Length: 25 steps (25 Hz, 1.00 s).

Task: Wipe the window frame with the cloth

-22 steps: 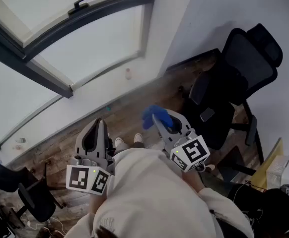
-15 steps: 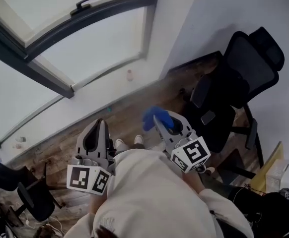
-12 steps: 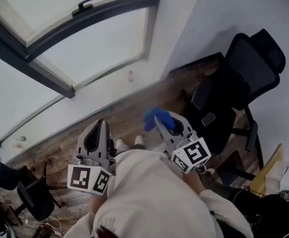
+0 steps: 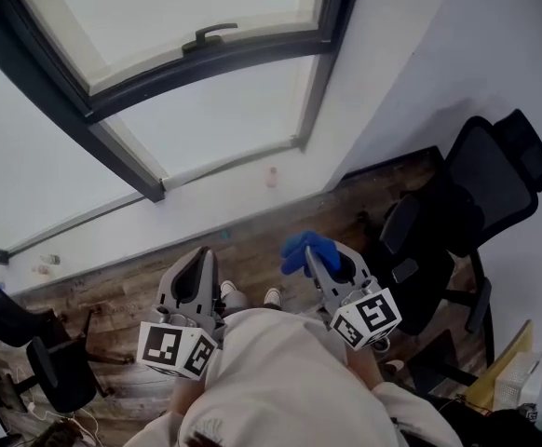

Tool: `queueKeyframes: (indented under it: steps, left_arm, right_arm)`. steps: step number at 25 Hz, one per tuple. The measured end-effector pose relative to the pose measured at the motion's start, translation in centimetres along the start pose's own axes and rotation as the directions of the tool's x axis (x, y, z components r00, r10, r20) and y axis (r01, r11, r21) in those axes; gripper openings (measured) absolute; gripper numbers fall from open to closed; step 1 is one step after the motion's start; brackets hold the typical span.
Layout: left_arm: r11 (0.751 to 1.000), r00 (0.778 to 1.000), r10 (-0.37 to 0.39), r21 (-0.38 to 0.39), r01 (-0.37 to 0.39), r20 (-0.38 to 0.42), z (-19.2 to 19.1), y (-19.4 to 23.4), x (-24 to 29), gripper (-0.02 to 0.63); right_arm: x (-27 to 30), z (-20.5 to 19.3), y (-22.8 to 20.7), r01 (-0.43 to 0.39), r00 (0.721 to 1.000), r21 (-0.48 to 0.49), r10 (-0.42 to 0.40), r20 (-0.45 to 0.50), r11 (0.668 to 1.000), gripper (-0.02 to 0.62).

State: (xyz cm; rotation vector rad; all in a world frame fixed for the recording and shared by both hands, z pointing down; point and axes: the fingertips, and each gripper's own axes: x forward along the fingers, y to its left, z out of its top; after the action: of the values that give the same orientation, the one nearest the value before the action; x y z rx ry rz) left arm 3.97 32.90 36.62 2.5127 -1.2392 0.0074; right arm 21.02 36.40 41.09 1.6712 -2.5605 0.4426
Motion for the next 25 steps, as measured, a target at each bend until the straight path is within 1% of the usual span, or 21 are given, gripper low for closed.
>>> queueKeyframes:
  steps: [4, 7, 11, 14, 20, 22, 25]
  left_arm:
    - [1.000, 1.000, 0.014, -0.003, -0.014, 0.015, 1.2, 2.9, -0.3, 0.009]
    - [1.000, 1.000, 0.019, -0.002, -0.019, 0.020, 2.4, 6.0, -0.8, 0.009]
    - [0.999, 0.999, 0.039, 0.014, -0.039, 0.029, 4.9, 11.0, -2.1, 0.009]
    - [0.999, 0.998, 0.050, 0.014, -0.051, 0.031, 6.0, 14.4, -2.9, 0.009]
    - [0.999, 0.999, 0.032, -0.023, -0.031, 0.027, 6.2, 17.6, -3.2, 0.009]
    - [0.998, 0.999, 0.045, -0.040, -0.044, 0.022, 5.9, 18.7, -3.5, 0.009]
    - [0.994, 0.996, 0.089, -0.071, -0.088, 0.011, 5.4, 20.8, -4.2, 0.009]
  right_arm:
    - [2.8, 0.4, 0.7, 0.012, 1.000, 0.007, -0.012, 0.008, 1.000, 0.058]
    - [5.6, 0.8, 1.9, 0.030, 0.999, 0.022, -0.030, 0.017, 0.999, 0.058]
    - [9.7, 1.6, 5.2, 0.024, 0.999, 0.034, -0.025, 0.030, 0.999, 0.058]
    - [12.3, 1.7, 7.9, 0.009, 1.000, 0.039, -0.010, 0.027, 0.999, 0.058]
    - [15.9, 1.4, 10.9, -0.004, 1.000, 0.030, 0.004, -0.009, 1.000, 0.058]
    - [16.6, 1.2, 11.2, -0.003, 1.000, 0.024, 0.004, -0.022, 1.000, 0.058]
    - [18.0, 1.1, 11.6, -0.008, 0.999, 0.017, 0.009, -0.048, 1.000, 0.058]
